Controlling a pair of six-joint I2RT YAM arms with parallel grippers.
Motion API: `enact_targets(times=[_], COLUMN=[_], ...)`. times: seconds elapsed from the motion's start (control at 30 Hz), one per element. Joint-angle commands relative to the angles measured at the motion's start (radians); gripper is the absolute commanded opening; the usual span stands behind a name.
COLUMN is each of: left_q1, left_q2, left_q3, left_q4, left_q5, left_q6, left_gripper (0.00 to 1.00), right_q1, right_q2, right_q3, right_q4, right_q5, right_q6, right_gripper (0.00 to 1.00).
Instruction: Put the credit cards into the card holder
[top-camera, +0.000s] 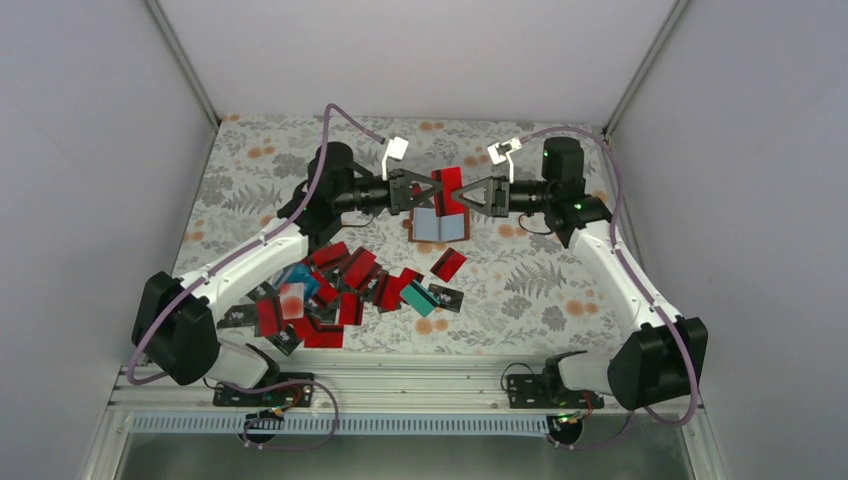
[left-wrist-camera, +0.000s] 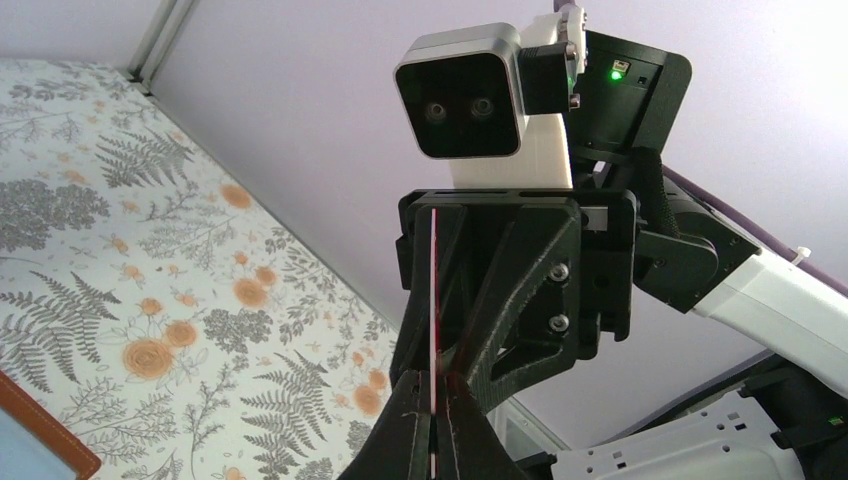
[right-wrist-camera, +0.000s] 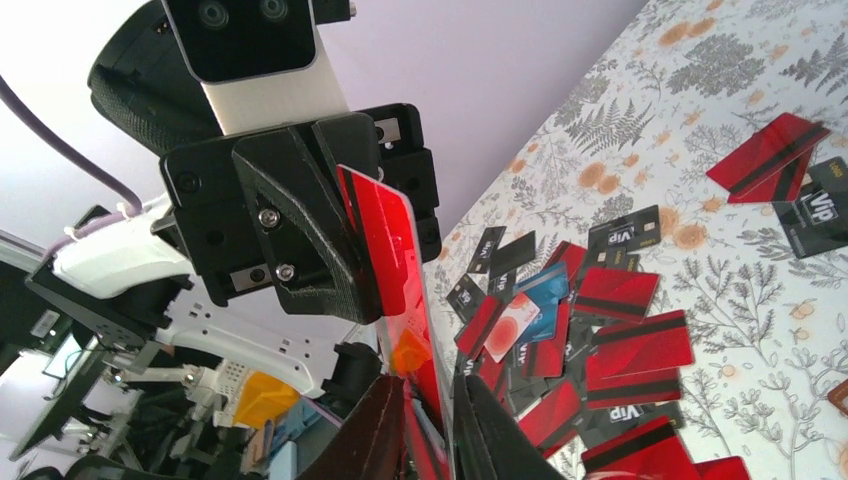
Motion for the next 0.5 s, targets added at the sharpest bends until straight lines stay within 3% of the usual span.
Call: enact_targets(times=[0.0,0.07,0.17,0.37,0.47], left_q1=[0.001,0.001,0.0,0.001,0.001], left_q2=[0.015,0.021,0.032,0.048,0.076], left_q3=[0.022,0.023,0.022,0.06,0.043], left_q4=[0.024,0.021,0.0,-0.258,-0.303], left_q5=[0.015,0.013,-0.007,-0.256,-0.369], left_q6=[-0.007,-0.005,0.01,0.135,0.16], left_gripper=[0.02,0.02,0.03,0.32,0.4], right_q1=[0.001,0.001,0.002,-0.001,0.0], right_q2=[-0.019,-0.018,-0.018,0.056,0.151], right_q3=[-0.008,-0.005,0.0,0.028,0.013], right_q4=[0.038,0.037,0.034,-0.097,-0.118], right_q5=[-0.04,-0.039,-0.01,0.262,0.32], right_q6=[0.014,0.016,0.018,0.035,0.067], right_gripper=[0.11,0.05,0.04,0.04,0.04])
